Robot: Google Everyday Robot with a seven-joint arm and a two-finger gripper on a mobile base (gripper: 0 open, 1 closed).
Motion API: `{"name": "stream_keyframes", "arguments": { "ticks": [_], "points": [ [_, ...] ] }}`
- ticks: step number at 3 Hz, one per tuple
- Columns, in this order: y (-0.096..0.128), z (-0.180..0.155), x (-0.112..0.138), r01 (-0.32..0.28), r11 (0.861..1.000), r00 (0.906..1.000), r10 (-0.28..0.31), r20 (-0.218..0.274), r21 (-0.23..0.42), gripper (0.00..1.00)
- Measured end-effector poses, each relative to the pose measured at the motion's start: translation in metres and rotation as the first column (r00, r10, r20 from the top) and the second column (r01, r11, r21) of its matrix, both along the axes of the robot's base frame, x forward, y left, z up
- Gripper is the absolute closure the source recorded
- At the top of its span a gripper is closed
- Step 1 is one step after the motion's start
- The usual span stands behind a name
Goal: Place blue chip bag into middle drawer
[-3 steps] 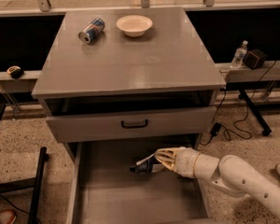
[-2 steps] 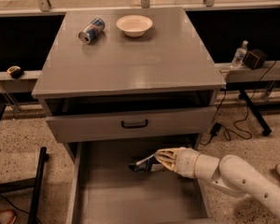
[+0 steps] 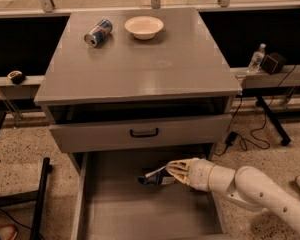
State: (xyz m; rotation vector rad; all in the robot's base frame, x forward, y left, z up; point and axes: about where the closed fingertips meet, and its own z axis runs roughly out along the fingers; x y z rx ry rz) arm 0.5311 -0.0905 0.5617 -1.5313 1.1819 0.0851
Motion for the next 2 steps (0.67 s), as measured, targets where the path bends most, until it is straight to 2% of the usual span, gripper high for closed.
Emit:
{"name": "stream_keyframes", "arguments": {
  "ticks": [1,2],
  "points": [
    [0.001,0.001,-0.001,-0.004,1.0,1.0,0.004,-0.002,-0.005,0.14],
    [-0.015,0.021,-0.04,-0.039,0.996,0.9984,0.035,-0.045,-0.075,0.0]
  ]
}}
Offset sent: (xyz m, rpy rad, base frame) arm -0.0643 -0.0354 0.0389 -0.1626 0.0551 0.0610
